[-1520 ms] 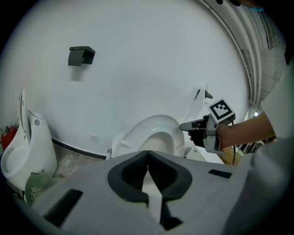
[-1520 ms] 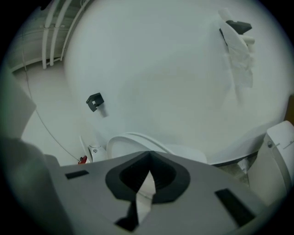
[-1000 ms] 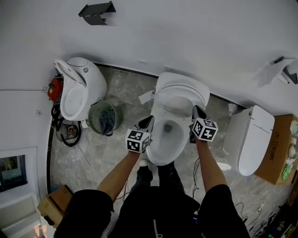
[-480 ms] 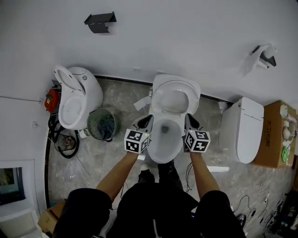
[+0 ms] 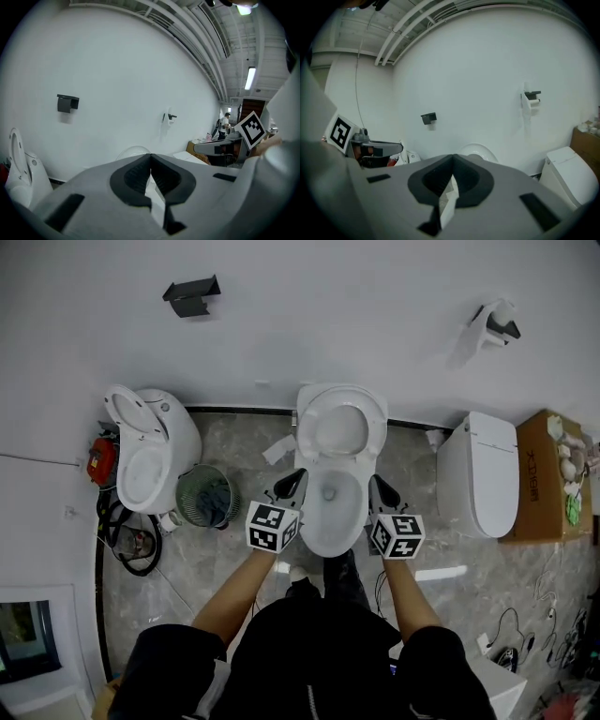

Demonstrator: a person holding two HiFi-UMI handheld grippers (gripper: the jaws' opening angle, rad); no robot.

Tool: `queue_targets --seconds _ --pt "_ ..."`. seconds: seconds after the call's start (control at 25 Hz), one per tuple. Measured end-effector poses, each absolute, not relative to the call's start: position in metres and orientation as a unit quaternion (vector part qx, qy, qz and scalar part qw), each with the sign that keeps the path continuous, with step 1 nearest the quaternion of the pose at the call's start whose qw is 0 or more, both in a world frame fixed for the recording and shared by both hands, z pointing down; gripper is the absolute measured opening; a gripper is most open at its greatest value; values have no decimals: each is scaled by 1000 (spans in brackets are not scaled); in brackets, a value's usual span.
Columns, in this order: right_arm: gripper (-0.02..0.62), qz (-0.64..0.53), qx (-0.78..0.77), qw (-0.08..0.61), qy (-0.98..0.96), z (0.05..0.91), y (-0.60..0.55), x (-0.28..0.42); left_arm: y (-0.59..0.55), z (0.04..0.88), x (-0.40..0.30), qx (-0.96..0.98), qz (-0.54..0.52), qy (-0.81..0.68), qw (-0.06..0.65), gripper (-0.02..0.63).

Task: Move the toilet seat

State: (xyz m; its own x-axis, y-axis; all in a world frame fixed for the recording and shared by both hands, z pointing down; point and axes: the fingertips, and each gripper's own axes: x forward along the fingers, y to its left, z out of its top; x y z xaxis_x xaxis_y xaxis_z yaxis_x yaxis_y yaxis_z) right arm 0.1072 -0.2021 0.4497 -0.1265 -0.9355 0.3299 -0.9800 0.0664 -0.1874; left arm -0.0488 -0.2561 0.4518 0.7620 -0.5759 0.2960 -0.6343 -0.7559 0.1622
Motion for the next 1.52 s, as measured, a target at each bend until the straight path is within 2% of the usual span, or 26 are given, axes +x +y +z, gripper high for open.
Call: queue_targets --seconds 0.24,1.52 --pt "3 168 678 31 -715 429 -161 95 -221 439 -56 938 108 -309 113 3" --pt "2 139 665 34 -733 414 -117 71 -179 416 -57 945 93 -298 94 3"
